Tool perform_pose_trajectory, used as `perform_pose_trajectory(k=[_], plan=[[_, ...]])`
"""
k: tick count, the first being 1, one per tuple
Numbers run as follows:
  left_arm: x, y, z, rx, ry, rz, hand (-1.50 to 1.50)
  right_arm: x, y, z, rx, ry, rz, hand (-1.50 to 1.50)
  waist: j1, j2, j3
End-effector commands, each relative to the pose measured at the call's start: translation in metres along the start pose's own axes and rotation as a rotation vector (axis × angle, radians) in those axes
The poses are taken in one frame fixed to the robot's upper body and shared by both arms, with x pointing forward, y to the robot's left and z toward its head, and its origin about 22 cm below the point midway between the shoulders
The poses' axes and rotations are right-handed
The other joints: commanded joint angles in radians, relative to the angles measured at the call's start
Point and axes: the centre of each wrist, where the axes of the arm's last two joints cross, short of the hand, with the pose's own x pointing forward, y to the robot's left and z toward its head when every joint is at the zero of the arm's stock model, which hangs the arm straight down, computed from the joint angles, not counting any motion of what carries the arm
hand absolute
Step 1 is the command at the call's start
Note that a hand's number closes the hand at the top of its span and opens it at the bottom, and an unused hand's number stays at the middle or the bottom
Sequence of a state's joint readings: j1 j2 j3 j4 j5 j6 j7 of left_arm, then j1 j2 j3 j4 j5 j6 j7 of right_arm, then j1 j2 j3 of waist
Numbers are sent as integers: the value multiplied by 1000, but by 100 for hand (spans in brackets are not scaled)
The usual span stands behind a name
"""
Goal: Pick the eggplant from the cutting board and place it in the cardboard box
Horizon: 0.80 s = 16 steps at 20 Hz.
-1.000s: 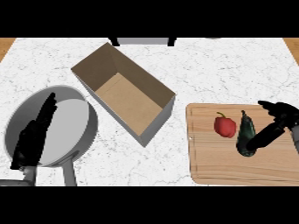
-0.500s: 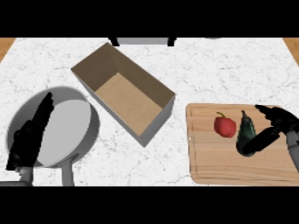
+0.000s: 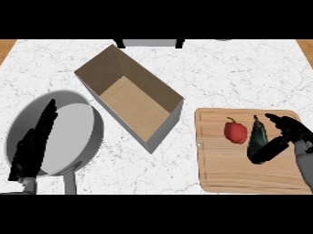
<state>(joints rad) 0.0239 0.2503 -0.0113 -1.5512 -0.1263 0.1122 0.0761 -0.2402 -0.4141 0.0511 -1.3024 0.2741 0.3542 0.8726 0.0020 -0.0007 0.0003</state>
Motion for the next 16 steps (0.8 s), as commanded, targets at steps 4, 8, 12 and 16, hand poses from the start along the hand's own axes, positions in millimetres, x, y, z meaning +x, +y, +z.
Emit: perform_pose_trajectory(k=[4,8,12,16], plan=[[0,2,9,-17,26,6,0,10,-2,-13,13,11,5,-150,3,1,0],[-2,5,3,0,3,-15,0,17,24,-16,49,27,56,-150,4,1,0],[1,2,8,4,8,-11,0,12,17,-11,69,10,-17,150,2,0,0],[17,-2,-1,-11,14,-3,0,6,21,-23,-59,-21,69,150,6,1,0]])
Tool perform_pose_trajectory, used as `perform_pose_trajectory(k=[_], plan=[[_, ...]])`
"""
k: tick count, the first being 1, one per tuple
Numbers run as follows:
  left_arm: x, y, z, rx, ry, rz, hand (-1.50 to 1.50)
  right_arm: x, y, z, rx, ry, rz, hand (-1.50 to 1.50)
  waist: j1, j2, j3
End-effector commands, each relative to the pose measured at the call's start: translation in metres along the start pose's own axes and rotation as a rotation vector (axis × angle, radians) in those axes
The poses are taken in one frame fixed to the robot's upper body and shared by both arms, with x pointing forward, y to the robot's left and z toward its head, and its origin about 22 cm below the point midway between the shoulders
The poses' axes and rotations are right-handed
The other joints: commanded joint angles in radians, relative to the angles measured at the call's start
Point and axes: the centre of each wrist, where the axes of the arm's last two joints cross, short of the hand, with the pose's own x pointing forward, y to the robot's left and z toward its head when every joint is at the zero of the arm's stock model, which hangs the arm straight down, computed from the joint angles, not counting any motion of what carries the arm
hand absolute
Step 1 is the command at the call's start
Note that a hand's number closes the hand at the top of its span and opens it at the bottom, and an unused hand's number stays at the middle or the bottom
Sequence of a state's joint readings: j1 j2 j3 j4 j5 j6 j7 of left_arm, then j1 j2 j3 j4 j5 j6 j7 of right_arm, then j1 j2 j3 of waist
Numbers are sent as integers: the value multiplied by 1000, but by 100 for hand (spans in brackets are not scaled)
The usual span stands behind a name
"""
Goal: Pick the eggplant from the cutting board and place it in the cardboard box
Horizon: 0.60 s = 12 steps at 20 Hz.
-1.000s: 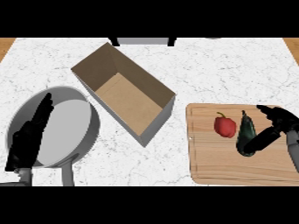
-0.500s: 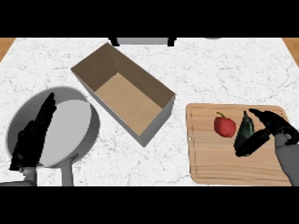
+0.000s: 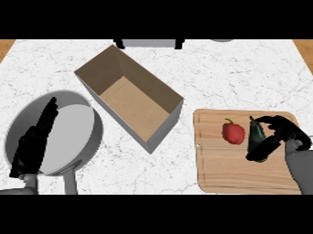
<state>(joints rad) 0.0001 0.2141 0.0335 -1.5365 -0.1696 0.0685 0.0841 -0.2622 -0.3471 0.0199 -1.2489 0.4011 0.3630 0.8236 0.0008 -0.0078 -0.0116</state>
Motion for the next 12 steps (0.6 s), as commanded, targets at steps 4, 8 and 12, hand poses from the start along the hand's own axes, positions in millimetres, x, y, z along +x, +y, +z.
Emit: perform_pose_trajectory(k=[4,8,12], plan=[[-22,0,3,14,4,-11,0,-19,11,-3,-145,-19,107,150,-1,8,11],[7,2,8,-23,-29,9,0,11,7,4,-265,-230,248,150,20,7,13],[-2,-14,5,-44,-11,3,0,49,23,39,-369,-586,556,150,26,7,12]])
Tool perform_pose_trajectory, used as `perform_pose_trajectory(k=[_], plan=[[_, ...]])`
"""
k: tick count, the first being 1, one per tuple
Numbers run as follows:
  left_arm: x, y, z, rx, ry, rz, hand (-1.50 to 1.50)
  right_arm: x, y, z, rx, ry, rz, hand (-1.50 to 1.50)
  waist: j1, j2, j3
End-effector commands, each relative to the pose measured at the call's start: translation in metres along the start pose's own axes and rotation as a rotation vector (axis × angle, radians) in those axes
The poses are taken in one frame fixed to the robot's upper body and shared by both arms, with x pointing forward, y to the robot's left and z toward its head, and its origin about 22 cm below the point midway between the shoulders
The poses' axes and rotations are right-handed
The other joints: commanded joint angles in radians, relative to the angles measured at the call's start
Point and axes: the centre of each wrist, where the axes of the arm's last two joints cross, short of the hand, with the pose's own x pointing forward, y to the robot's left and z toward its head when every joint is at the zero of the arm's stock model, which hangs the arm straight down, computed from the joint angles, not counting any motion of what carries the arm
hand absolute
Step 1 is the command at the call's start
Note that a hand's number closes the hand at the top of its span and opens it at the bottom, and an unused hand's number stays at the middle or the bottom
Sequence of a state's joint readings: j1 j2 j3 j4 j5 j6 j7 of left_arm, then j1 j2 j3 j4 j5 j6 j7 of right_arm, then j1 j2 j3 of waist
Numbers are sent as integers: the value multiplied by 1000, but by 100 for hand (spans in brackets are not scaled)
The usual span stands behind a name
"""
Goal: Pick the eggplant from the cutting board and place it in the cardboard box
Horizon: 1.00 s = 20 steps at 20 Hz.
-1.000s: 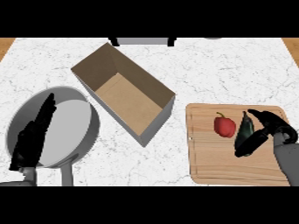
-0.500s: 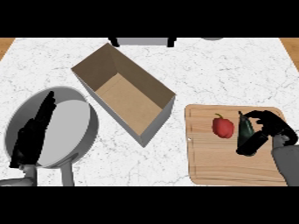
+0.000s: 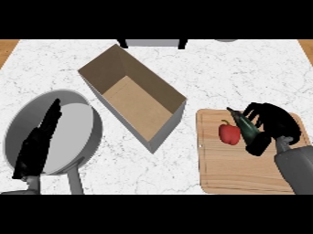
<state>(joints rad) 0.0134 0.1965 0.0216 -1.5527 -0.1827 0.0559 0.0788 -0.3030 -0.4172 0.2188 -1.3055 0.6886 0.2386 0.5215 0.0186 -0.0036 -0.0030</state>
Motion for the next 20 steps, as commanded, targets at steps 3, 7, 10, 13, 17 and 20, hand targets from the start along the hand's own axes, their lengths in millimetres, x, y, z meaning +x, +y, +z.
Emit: perform_pose_trajectory(k=[3,7,10,13,17,20], plan=[[3,-2,-4,0,-2,13,0,22,-16,4,-177,-339,221,150,-3,5,4],[2,-7,-4,15,22,20,0,37,-22,8,-289,-365,236,150,-14,4,3],[0,-5,8,33,8,2,0,44,-42,30,-355,-379,174,150,-20,0,3],[-1,-17,13,29,14,6,0,49,-68,39,-346,-471,108,150,-21,0,3],[-7,-13,6,29,19,14,0,54,-75,54,-421,-686,-141,150,-30,1,3],[4,1,-5,20,15,4,0,75,-82,72,-377,-817,-246,150,-28,1,3]])
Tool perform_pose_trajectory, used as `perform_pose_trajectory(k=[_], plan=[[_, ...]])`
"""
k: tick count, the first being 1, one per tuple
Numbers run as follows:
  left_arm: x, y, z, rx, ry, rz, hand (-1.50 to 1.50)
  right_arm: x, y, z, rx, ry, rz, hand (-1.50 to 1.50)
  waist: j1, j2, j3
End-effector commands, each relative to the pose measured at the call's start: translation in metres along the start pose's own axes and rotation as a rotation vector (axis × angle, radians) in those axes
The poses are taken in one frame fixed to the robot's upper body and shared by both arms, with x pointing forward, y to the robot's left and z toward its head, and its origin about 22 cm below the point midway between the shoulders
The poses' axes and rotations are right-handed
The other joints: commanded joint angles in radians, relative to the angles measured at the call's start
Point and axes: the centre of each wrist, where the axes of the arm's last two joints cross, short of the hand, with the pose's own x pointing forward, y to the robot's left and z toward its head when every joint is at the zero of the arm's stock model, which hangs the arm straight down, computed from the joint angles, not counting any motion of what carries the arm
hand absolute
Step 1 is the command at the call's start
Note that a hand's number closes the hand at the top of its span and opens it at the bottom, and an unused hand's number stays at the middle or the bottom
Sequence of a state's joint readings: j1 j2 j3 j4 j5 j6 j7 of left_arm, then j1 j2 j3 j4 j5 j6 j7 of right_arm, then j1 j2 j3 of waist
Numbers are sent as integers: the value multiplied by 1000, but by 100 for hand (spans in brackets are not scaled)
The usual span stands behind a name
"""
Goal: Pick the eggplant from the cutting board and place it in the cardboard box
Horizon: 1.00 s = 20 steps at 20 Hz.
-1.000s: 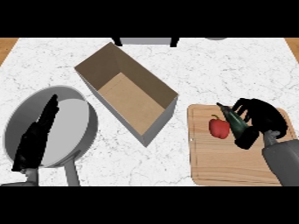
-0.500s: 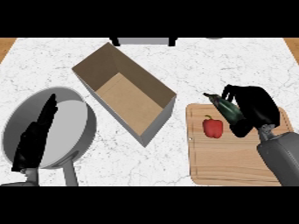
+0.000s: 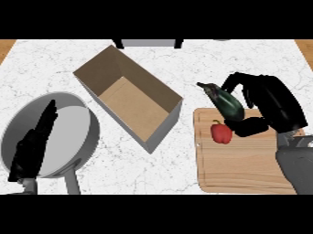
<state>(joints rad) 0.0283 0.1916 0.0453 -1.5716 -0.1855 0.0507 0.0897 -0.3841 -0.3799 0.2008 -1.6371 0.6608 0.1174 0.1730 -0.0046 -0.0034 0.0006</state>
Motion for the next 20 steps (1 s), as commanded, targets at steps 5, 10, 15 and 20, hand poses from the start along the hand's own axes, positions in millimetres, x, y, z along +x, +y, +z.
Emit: perform_pose_trajectory(k=[5,10,15,20], plan=[[-3,14,-4,-4,6,6,0,67,-29,0,-37,-217,-206,150,4,1,-1],[15,-11,3,-9,0,-3,0,106,-30,-37,-39,-216,-229,150,13,3,-1],[1,2,-13,9,-7,-3,0,156,-24,-64,-3,-179,-191,150,13,4,-1],[-2,-13,-11,-5,-16,6,0,176,-3,-102,45,-156,-174,150,20,6,-1]])
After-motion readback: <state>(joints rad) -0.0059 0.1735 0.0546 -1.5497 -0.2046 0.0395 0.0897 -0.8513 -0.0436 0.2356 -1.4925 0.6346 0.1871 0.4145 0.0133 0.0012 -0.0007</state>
